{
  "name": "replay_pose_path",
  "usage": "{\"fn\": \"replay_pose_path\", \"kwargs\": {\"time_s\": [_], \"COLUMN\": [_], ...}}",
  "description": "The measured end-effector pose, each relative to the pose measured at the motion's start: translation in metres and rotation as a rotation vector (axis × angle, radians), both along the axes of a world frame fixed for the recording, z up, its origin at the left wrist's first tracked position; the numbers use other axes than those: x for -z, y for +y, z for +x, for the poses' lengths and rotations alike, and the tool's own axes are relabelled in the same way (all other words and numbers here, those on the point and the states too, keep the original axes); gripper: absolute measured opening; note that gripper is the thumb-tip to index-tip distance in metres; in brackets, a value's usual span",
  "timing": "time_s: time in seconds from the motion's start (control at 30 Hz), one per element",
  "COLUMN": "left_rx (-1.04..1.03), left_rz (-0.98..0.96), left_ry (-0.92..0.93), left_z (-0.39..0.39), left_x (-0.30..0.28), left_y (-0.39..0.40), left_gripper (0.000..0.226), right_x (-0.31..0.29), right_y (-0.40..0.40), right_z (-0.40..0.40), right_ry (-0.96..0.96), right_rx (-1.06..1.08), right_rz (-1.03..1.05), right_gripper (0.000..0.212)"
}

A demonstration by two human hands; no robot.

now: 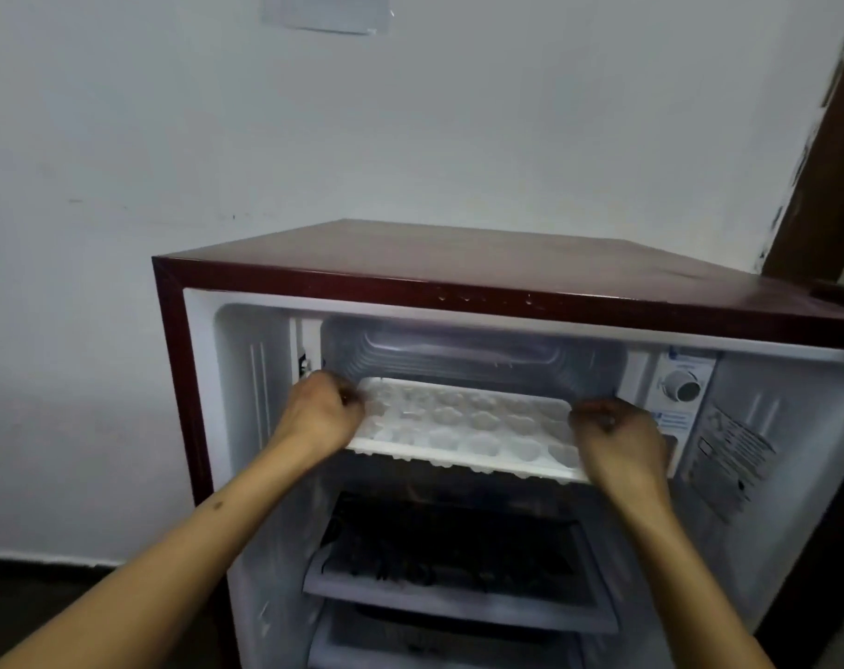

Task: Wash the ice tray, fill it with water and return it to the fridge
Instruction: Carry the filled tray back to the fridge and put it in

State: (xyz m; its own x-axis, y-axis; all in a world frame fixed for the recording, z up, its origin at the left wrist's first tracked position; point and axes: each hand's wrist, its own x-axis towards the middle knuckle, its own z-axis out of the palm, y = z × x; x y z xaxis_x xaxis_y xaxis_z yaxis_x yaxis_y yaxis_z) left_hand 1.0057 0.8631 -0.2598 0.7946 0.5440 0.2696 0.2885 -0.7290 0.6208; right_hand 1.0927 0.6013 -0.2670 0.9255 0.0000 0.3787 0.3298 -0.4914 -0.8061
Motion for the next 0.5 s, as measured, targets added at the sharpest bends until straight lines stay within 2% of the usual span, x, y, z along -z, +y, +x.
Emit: {"fn": "replay_pose_path", "kwargs": {"time_s": [0.13,0.27,0.5], "left_rx": [-0.019,-0.013,-0.035], "left_rz": [0.058,0.091,0.103], "left_ry": [0.015,0.022,0.078], "left_z": [0.042,0.071,0.106], "left_x": [-0.006,-0.004,0.007], "left_y": [0.013,0.018,0.032], "left_gripper": [0.023,0.028,0.038], "right_x": [0.001,0.001,0.003], "right_y": [0.014,0.029,0.053], "right_z": [0.039,0.069,0.106], "right_ry": [0.002,0.007,-0.017], "right_rx": [0.029,0.035,0.052], "right_rz": [-0.1,-0.124,-0.164], "right_gripper": [0.021,0.017,0.025]}}
